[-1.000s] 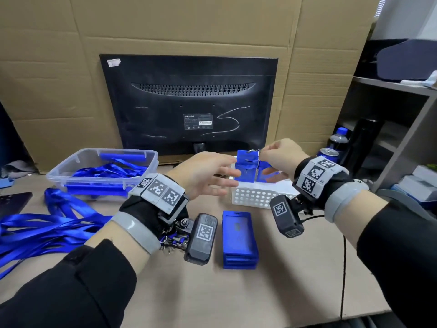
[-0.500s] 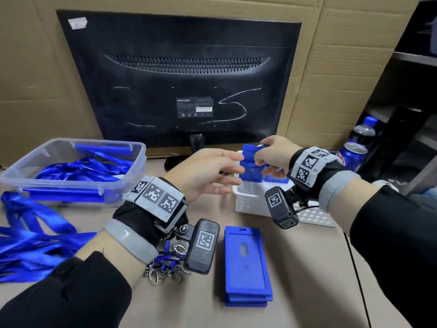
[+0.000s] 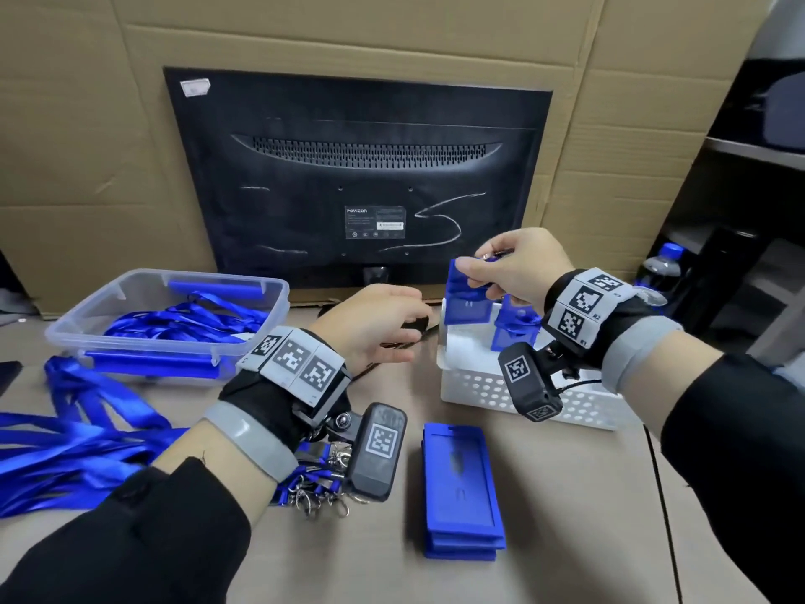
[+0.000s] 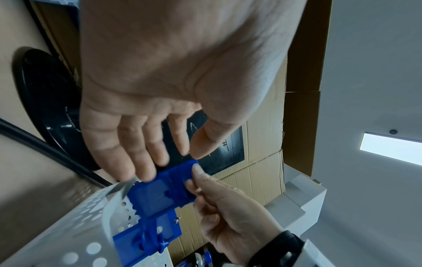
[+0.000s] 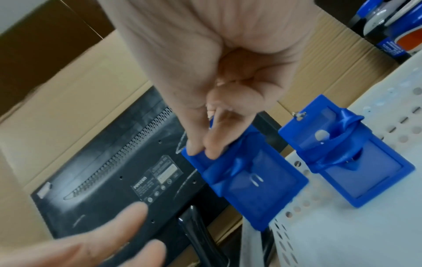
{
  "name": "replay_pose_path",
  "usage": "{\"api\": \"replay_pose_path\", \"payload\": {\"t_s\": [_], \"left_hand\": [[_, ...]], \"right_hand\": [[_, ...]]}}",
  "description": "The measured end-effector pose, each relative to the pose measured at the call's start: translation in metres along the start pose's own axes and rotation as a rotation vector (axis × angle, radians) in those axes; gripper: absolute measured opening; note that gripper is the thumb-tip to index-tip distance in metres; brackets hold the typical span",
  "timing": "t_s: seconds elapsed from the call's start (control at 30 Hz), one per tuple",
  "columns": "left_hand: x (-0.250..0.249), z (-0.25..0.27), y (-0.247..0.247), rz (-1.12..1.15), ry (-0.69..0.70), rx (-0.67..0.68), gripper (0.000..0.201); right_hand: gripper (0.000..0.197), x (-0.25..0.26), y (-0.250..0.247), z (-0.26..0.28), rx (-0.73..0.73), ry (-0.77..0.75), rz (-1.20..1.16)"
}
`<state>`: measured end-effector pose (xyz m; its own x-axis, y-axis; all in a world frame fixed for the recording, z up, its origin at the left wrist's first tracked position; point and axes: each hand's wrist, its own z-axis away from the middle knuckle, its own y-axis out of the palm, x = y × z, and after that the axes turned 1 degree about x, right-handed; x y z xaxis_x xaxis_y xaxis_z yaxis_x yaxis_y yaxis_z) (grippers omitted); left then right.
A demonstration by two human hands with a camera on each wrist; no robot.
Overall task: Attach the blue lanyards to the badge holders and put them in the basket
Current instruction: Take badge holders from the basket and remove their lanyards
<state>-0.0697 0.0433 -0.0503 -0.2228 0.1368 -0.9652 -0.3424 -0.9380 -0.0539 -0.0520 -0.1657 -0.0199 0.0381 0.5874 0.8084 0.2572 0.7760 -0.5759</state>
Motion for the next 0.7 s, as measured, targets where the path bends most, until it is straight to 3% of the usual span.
{"api": "replay_pose_path", "payload": {"t_s": [0.13,0.3,0.47,0.6,0.7], "left_hand": [[-0.001,0.012,-0.002,-0.011,0.043,-0.012,0.066],[-0.007,0.039,-0.005,-0.070,0.123,0.128,0.025],[-0.005,0.051,-0.016,-0.113,0.134,0.073,0.025],[-0.004,0.053,-0.024,-0.107,0.113,0.030,0.024],[-0.004,0.053,-0.026,-0.079,0.080,-0.010,0.023]], "right_hand": [[0.028,0.022,-0.008,0.021,0.034,-0.104,-0.074],[0.034,0.041,-0.006,0.044,0.262,-0.042,-0.114],[0.035,0.041,-0.008,0.049,0.219,-0.060,-0.199],[0.028,0.041,-0.006,0.057,0.370,-0.065,-0.263],[0.021,0.042,-0.002,0.062,0.335,-0.216,-0.250]]}}
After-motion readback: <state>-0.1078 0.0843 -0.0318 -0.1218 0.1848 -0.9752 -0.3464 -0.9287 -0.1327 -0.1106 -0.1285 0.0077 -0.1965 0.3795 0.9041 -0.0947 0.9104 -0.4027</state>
